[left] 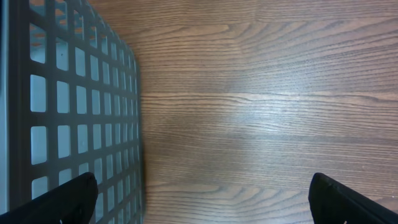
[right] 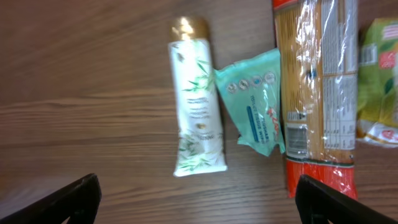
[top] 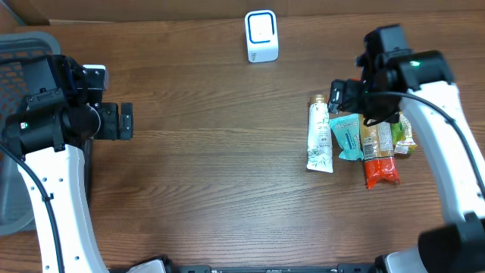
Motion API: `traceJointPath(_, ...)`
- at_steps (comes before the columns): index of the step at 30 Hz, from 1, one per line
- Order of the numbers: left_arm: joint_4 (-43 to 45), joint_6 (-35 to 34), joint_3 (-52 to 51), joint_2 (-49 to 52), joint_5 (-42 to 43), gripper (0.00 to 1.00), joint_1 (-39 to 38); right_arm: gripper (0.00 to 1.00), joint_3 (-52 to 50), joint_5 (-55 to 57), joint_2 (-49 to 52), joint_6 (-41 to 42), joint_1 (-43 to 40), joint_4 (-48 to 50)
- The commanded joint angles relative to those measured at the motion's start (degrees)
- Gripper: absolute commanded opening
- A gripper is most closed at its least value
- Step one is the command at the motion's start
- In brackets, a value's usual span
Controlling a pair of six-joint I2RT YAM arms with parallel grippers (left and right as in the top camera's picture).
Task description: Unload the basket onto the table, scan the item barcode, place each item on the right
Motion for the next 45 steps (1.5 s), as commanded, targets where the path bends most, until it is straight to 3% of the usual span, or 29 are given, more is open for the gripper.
traceJointPath(1,0.0,0.9,0.3,-0.4,0.5,1.0,0.2,1.0,4.2,-2.4,-4.9,-0.5,1.0,-1.6)
traceJointPath(7,0.0,0.9,0.3,-0.4,0.5,1.0,0.2,1.0,8.0,-2.6,-8.5,-0.5,1.1,-6.2)
traceJointPath(11,0.0,0.9,0.3,-0.4,0.5,0.99,0.2,1.0,11.6,-9.0,-10.3,-4.4,1.1,-9.5)
traceJointPath(17,0.0,0.9,0.3,-0.4,0.5,1.0,0.2,1.0,24.7,-9.4,-12.1,-4.6,1.1,-19.9)
traceJointPath(20,0.0,0.9,0.3,-0.4,0.5,0.99,0.2,1.0,28.1,-9.4,-14.5,-4.2,1.1,-19.8)
traceJointPath(34,0.0,0.9,0.3,-0.4,0.5,1.0,0.2,1.0,28.2,-8.2,-22.1,-6.1,1.1,-19.8)
traceJointPath(39,0.0,0.9,0.3,-0.4,0.5,1.0,0.2,1.0,28.0,0.3,-21.9,-6.8,0.9,-19.6)
traceJointPath(45,0.0,0.9,0.3,-0.4,0.5,0.99,0.2,1.0,20.3,2.7,-25.4,-12.7,0.9,-8.9)
